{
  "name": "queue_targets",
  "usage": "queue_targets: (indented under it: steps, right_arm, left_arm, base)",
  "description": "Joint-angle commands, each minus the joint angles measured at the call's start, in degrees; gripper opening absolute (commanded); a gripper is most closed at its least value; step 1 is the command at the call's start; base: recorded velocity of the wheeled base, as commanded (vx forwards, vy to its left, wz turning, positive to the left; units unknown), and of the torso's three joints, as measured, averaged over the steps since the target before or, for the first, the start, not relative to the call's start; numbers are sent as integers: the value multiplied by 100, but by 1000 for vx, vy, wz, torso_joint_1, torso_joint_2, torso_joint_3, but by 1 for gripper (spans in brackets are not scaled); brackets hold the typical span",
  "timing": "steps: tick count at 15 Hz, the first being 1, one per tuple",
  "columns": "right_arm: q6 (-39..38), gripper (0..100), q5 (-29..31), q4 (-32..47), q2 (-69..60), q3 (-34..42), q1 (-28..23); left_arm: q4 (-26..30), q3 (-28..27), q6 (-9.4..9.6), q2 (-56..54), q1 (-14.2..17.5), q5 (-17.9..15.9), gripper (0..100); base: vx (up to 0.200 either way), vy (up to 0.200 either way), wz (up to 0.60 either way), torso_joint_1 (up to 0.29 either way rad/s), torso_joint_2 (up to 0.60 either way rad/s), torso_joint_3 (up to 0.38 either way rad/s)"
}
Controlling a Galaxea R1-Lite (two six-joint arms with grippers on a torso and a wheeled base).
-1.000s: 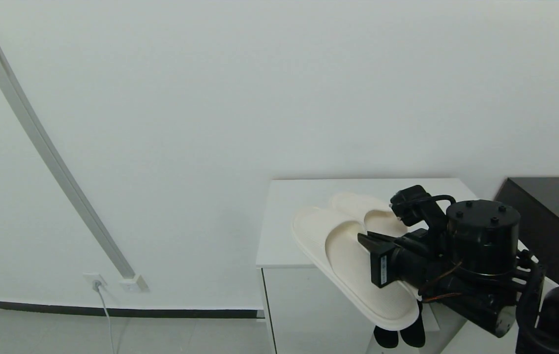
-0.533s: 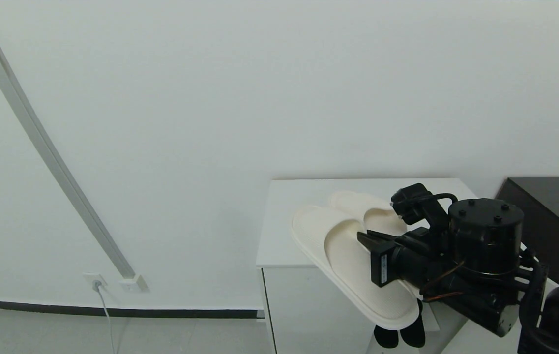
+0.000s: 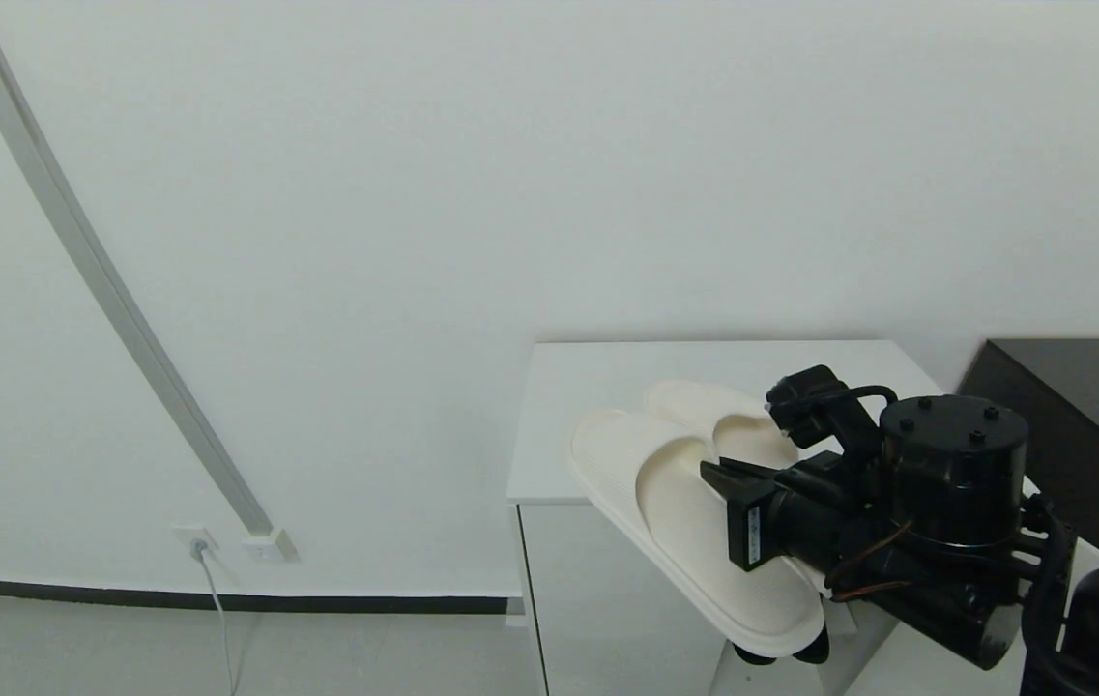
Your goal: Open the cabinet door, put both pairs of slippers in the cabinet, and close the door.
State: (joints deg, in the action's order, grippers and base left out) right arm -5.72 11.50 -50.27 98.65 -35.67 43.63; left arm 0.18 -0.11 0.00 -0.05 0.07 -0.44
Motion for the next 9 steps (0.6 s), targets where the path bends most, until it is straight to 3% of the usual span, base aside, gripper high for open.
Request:
queue_targets:
  steps: [1,7,9]
  right_arm:
    - [0,0,2,0,23,-1,5]
    - [0,0,2,0,32,25,49]
    - [0,0,2,0,32,43,49]
  left_arm:
    - [-1,2,0,5,1,0,0]
    - [-1,2,0,5,1,0,0]
    - [-1,2,-9,5,1,0,0]
  base:
    - [-200,0,0,-2,-2,2]
    - [-200,0,0,-1,1,4]
    - [0,0,0,0,0,0]
